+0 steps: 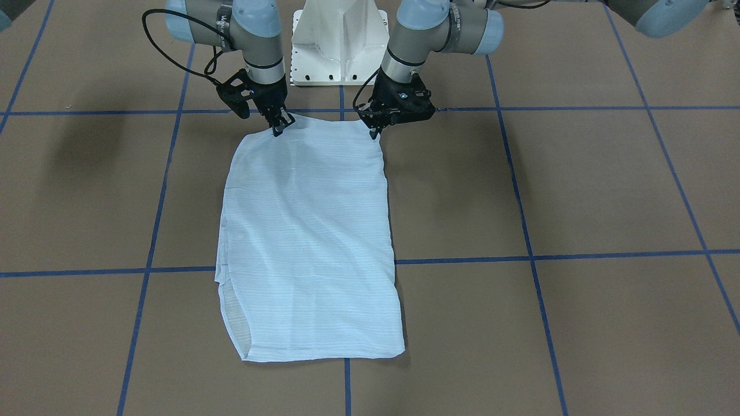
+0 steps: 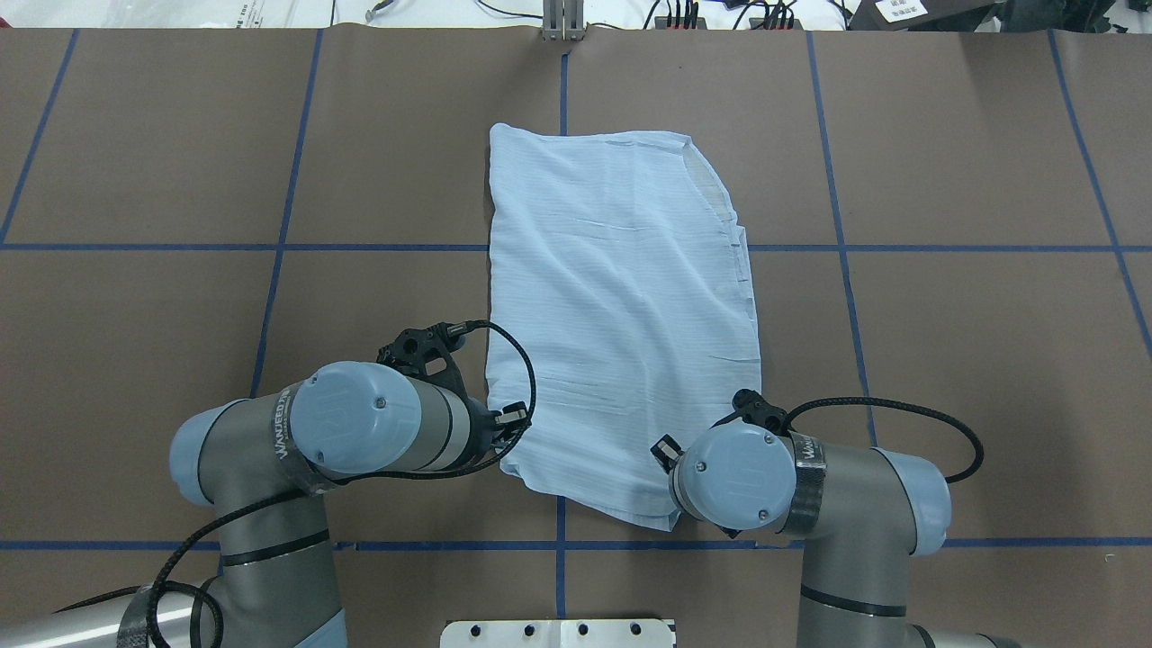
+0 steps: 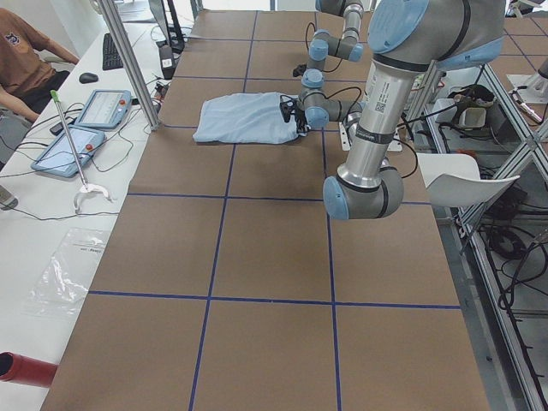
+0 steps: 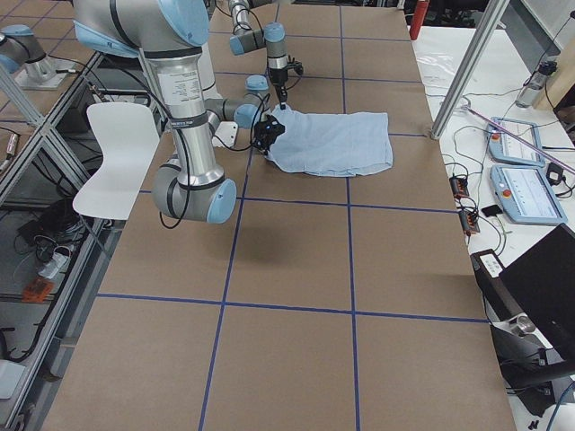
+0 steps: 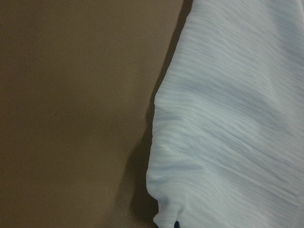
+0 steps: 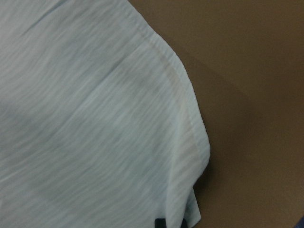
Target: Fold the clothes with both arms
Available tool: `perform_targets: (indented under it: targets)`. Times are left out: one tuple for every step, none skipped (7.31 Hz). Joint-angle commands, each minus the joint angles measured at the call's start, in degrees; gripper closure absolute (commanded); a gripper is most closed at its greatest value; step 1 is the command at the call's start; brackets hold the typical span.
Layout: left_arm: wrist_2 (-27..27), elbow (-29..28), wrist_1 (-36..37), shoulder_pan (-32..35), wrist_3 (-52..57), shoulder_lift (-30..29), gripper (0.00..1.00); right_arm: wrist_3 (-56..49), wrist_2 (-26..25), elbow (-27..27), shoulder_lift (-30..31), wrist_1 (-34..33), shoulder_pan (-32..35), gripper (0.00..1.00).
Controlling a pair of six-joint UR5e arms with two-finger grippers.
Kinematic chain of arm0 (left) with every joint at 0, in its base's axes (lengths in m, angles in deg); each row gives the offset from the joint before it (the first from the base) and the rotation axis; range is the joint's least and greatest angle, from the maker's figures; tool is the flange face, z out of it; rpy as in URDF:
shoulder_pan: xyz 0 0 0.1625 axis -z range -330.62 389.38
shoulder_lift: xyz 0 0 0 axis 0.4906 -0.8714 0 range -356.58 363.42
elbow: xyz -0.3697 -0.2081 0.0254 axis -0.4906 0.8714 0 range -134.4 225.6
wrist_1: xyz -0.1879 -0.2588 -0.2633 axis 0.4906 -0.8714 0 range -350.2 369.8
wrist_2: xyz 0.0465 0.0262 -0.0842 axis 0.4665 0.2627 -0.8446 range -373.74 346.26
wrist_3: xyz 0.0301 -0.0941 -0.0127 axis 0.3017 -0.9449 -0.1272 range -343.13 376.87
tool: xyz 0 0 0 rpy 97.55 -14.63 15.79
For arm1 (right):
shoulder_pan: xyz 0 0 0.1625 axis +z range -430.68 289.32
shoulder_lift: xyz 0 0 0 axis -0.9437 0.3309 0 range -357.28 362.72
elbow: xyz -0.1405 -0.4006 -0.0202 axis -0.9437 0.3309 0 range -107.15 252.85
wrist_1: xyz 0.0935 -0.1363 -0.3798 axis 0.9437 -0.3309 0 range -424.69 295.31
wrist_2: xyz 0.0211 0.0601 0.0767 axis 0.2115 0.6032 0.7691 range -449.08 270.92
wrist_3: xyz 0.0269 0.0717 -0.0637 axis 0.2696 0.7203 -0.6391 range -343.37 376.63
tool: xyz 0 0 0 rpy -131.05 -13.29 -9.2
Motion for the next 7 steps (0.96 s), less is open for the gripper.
perform_targets:
  targets:
    - [0.0, 0.0, 0.0, 0.0, 0.0, -0.1, 1.00, -0.2, 0.3, 0.0, -0.5, 0.0, -0.2, 0.99]
    - [-0.1, 0.1, 0.0, 0.0, 0.0, -0.2, 1.00, -0.2, 0.3, -0.2, -0.5, 0.0, -0.2, 1.00]
    - [-0.2, 0.9, 0.1, 0.1, 0.0, -0.2, 1.00, -0.2, 0.3, -1.3, -0.5, 0.1, -0.1, 1.00]
    - [-0.4, 2.1, 0.3, 0.2, -0.1, -0.4, 1.00, -0.1, 0.1, -2.5, -0.1, 0.1, -0.1, 1.00]
    - [-0.6, 5.5, 0.6, 0.2, -0.2, 0.2, 1.00, 0.0, -0.1, -4.4, 0.2, 0.2, -0.1, 1.00]
    - [-1.3, 8.6, 0.9, 0.1, -0.7, 0.5, 1.00, -0.2, 0.3, -5.7, 0.2, 0.4, 0.1, 1.00]
    - [-2.4, 13.0, 1.2, -0.3, -1.0, 2.9, 1.00, -0.2, 0.3, -7.8, 0.3, 0.6, 0.1, 1.00]
